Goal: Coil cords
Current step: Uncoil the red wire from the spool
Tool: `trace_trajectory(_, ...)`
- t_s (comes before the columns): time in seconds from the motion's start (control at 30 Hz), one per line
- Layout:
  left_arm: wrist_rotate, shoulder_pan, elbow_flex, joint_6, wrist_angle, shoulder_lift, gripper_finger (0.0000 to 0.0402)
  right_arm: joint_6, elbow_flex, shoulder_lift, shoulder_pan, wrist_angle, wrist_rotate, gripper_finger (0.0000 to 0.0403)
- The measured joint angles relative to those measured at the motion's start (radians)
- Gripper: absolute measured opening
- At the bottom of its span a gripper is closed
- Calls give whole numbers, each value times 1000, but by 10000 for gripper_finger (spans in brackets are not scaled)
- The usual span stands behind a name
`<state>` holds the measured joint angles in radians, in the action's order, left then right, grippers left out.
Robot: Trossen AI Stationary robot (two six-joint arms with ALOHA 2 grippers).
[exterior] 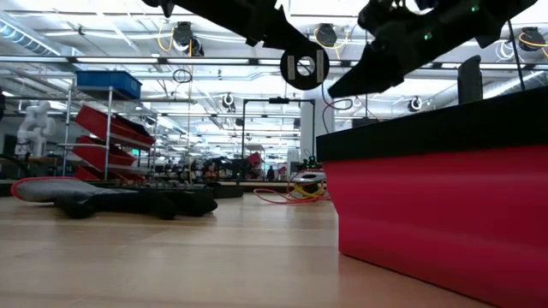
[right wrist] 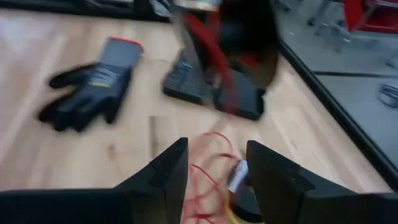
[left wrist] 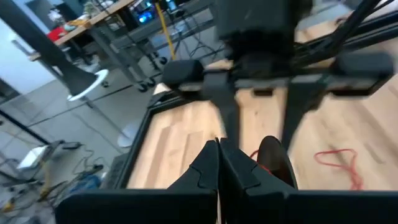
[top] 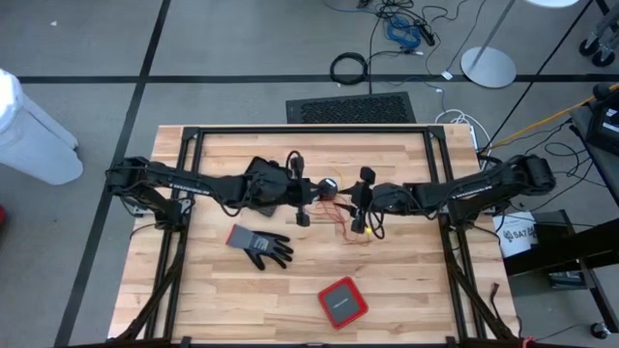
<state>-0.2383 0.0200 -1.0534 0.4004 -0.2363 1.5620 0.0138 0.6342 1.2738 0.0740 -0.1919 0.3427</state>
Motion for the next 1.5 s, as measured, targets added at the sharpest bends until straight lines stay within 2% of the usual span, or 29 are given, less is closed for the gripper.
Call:
trace_trajectory(0.4,10,2,0,-11,-16,0,0,28,0,108,-3,-151,40,141)
trace_trajectory(0.53,33,2,0,-29,-20,0,0,25,0,122,-3,-163,64,108)
trace_trajectory(0.8,34,2,0,-31,-19,0,0,28,0,126,-10,-194,68,10)
trace_trajectory(1.07,26,2,0,-31,9,0,0,-6,0,107,-10,-61,158,0)
trace_trajectory(1.23,-39,0,0,-31,27,0,0,-28,0,57,0,12,204,0)
trace_trajectory(1.5,-271,-7,0,-29,58,15,0,13,0,-27,66,-47,196,0)
